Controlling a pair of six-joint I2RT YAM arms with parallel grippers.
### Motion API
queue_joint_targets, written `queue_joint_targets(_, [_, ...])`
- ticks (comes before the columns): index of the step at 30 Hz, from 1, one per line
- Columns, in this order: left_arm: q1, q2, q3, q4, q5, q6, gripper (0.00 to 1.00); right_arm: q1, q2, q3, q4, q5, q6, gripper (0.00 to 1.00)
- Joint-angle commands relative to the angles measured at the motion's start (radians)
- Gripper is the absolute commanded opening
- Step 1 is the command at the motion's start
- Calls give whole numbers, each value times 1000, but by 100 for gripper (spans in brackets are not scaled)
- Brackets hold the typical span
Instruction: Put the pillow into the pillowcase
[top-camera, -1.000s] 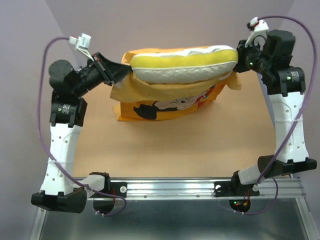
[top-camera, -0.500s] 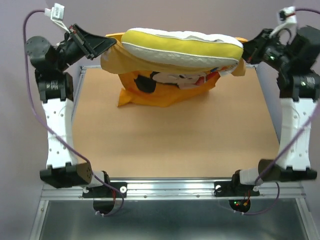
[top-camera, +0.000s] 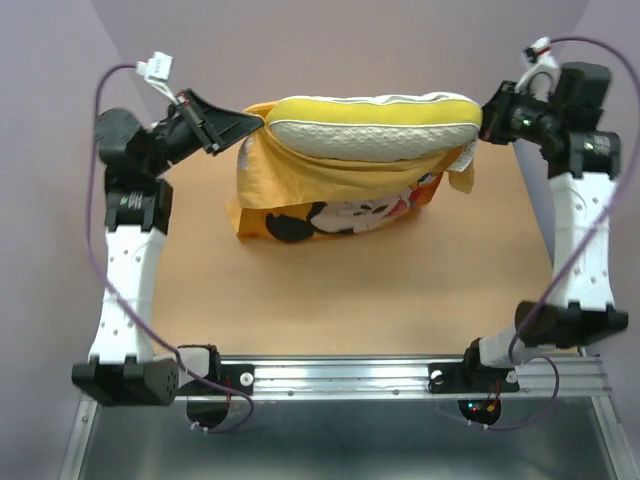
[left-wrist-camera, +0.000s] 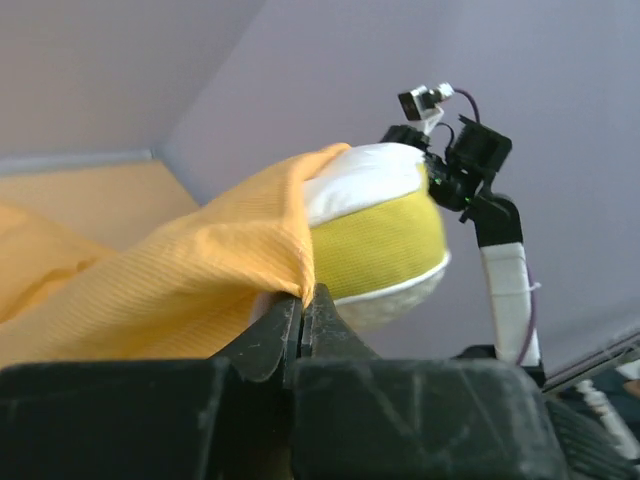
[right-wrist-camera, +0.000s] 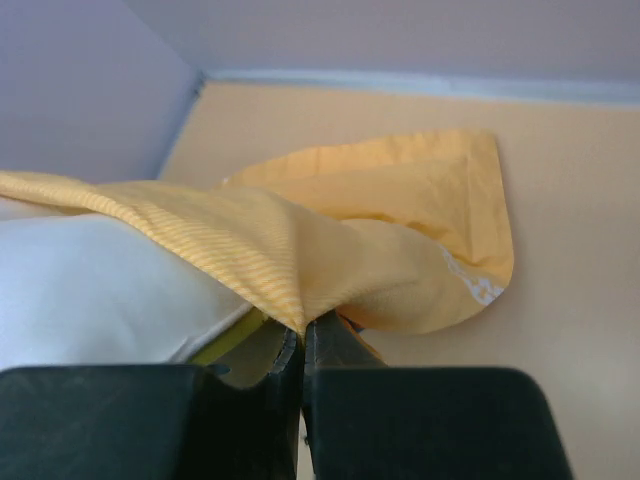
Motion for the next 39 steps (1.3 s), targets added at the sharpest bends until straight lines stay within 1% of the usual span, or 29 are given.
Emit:
queue_joint_targets(1, [-40, 135, 33, -63, -11, 50, 0, 46, 160, 139, -161, 43, -95, 0])
queue_joint_targets(2, [-50, 131, 171, -160, -93, 128, 0, 46, 164, 223, -138, 61, -80, 1])
queue_joint_targets(3, [-83, 125, 222, -229, -187, 337, 0, 54, 168, 232, -107, 46, -61, 1])
queue_joint_targets(4, [-205, 126, 257, -285, -393, 436, 0, 78, 175, 223, -117, 13, -55, 1])
queue_joint_targets(5, [-252, 142, 338, -401, -492, 518, 0, 156, 203, 184, -198, 20, -85, 1])
queue_joint_targets(6, [-292, 155, 366, -440, -590, 581, 0, 187, 213, 149, -199, 58, -125, 1])
queue_joint_targets(7, [-316, 169, 386, -464, -734, 627, 0, 195, 217, 109, -232, 157, -180, 1])
queue_joint_targets(10, [-321, 182, 394, -472, -907, 695, 0, 198, 261, 121, -242, 391, -243, 1])
queue_joint_targets(11, [-321, 179, 393, -471, -992, 739, 0, 198, 288, 243, -246, 566, -294, 1])
queue_joint_targets(12, [-320, 174, 381, -465, -1036, 745, 0, 197, 318, 349, -258, 613, -309, 1])
queue_joint_targets(13, [-317, 172, 379, -456, -1082, 756, 0, 195, 366, 526, -283, 630, -332, 1])
queue_joint_targets(15, [-303, 171, 385, -434, -1064, 765, 0, 195, 372, 629, -277, 603, -343, 1])
queue_joint_targets(16, [-303, 166, 387, -417, -1068, 772, 0, 195, 329, 626, -210, 603, -342, 1])
queue_joint_targets(17, [-301, 165, 390, -397, -1082, 776, 0, 195, 303, 562, -161, 644, -343, 1])
queue_joint_targets(18, [-288, 169, 420, -376, -1097, 778, 0, 195, 280, 537, -77, 689, -352, 0])
queue_joint_targets(19, [-275, 177, 448, -368, -1125, 776, 0, 195, 269, 534, -53, 724, -365, 0])
queue_joint_targets(20, [-263, 194, 477, -359, -1142, 776, 0, 195, 275, 555, -42, 800, -363, 1])
queue_joint_targets(22, [-211, 206, 554, -321, -1179, 766, 0, 192, 270, 607, -16, 836, -339, 1])
queue_joint_targets(23, [-200, 212, 577, -319, -1164, 755, 0, 194, 249, 577, -6, 762, -307, 1])
queue_joint_targets(24, [-198, 215, 580, -319, -1098, 747, 0, 195, 197, 434, -12, 658, -306, 1])
queue_joint_targets(25, [-220, 217, 572, -322, -871, 755, 0, 200, 169, 364, -24, 544, -320, 1])
queue_joint_targets(27, [-261, 221, 575, -362, -887, 740, 0, 203, 186, 310, -27, 577, -287, 1])
queue_joint_targets(29, [-252, 188, 551, -327, -925, 687, 0, 201, 235, 460, -70, 699, -293, 1])
queue_joint_targets(31, [-248, 121, 479, -217, -924, 707, 0, 200, 267, 581, -32, 758, -303, 1])
queue_joint_targets(33, [-247, 94, 410, -146, -892, 726, 0, 200, 243, 546, 25, 763, -302, 1])
queue_joint_targets(34, [-247, 99, 423, -164, -877, 724, 0, 200, 203, 507, 83, 763, -296, 1])
queue_joint_targets(36, [-247, 172, 559, -260, -884, 704, 0, 198, 184, 404, 105, 735, -276, 1])
queue_joint_targets(37, [-247, 204, 621, -381, -875, 704, 0, 198, 184, 368, 64, 667, -256, 1])
queue_joint_targets(39, [-247, 243, 640, -403, -809, 709, 0, 200, 184, 329, 24, 599, -208, 1])
